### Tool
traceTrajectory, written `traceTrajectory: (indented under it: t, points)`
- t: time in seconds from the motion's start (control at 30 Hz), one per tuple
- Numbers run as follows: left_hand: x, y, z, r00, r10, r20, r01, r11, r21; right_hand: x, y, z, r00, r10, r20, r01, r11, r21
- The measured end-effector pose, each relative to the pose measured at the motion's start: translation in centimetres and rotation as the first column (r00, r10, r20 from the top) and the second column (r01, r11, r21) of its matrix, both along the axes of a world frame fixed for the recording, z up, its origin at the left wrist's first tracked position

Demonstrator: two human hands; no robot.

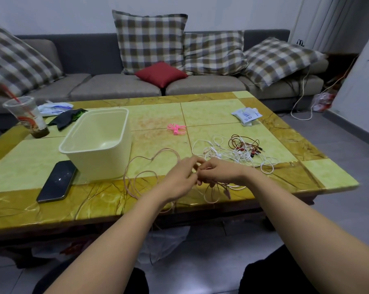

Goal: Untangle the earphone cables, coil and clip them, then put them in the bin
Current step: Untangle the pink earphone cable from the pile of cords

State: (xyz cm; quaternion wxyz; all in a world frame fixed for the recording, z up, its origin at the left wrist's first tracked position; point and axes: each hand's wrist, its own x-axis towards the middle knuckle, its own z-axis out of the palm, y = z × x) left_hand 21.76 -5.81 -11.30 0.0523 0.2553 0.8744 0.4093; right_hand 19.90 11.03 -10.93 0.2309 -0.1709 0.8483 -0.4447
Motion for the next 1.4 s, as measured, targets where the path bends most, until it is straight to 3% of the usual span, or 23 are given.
traceTrajectory:
  t: [0.1,0.27,0.37,0.5,0.6,0.73,0.83,0.9,0.97,1.07,1.17,1.23,1.33,1.4]
  points:
    - [0.2,0.3,-0.4,0.995,-0.033,0.094,0.039,0.997,-0.060,0.2,0.1,0.2,0.999,0.009,0.045,-0.009,1.000,-0.002]
    - [-0.8,-0.5,-0.2,0.970,0.211,-0.122,-0.226,0.965,-0.130,-0.2,1.3,0.5,0.984,-0.176,-0.017,0.177,0.984,0.032]
    - [-1.0,-1.1,-0.4,0.938,0.333,-0.093,-0.338,0.940,-0.047,-0.4,1.8,0.4,0.919,-0.394,-0.026,0.393,0.918,-0.052]
    - [-1.0,-1.4,-0.2,0.895,0.446,0.005,-0.445,0.890,0.099,-0.7,2.0,0.9,0.776,-0.630,0.032,0.616,0.744,-0.259]
    - [-0.9,-1.5,0.5,0.880,0.463,0.107,-0.475,0.851,0.222,-0.8,2.2,1.1,0.715,-0.699,0.029,0.685,0.691,-0.233]
    - [-0.4,-1.5,1.4,0.867,0.380,0.321,-0.477,0.820,0.318,-0.3,2.5,1.1,0.823,-0.563,0.076,0.565,0.825,-0.007]
    - [-0.6,-1.6,0.8,0.855,0.354,0.379,-0.475,0.828,0.299,0.1,2.2,1.6,0.864,-0.504,0.000,0.497,0.853,-0.159]
    - [-0.7,-1.7,0.5,0.844,0.374,0.385,-0.497,0.816,0.295,-0.2,2.1,2.3,0.836,-0.547,-0.032,0.510,0.798,-0.321]
    - [-0.7,-1.7,0.6,0.838,0.381,0.391,-0.514,0.792,0.329,-0.6,2.2,2.5,0.819,-0.574,0.028,0.538,0.750,-0.385]
    - [-0.8,-1.5,0.9,0.845,0.368,0.387,-0.507,0.782,0.364,-0.5,2.5,2.3,0.865,-0.502,0.010,0.482,0.824,-0.299]
    - [-0.6,-1.4,0.9,0.856,0.359,0.373,-0.488,0.799,0.352,0.3,2.6,3.3,0.974,-0.199,-0.112,0.171,0.960,-0.222]
    - [-0.3,-1.1,1.1,0.861,0.337,0.382,-0.470,0.814,0.342,0.7,1.9,4.2,0.986,-0.058,-0.155,0.032,0.985,-0.170]
    - [-0.2,-0.6,1.3,0.873,0.298,0.386,-0.438,0.827,0.351,0.5,0.6,3.6,0.975,-0.014,-0.221,0.008,1.000,-0.027]
    - [-0.1,-0.5,1.4,0.881,0.285,0.379,-0.423,0.832,0.358,0.3,0.3,2.7,0.959,-0.070,-0.273,0.075,0.997,0.008]
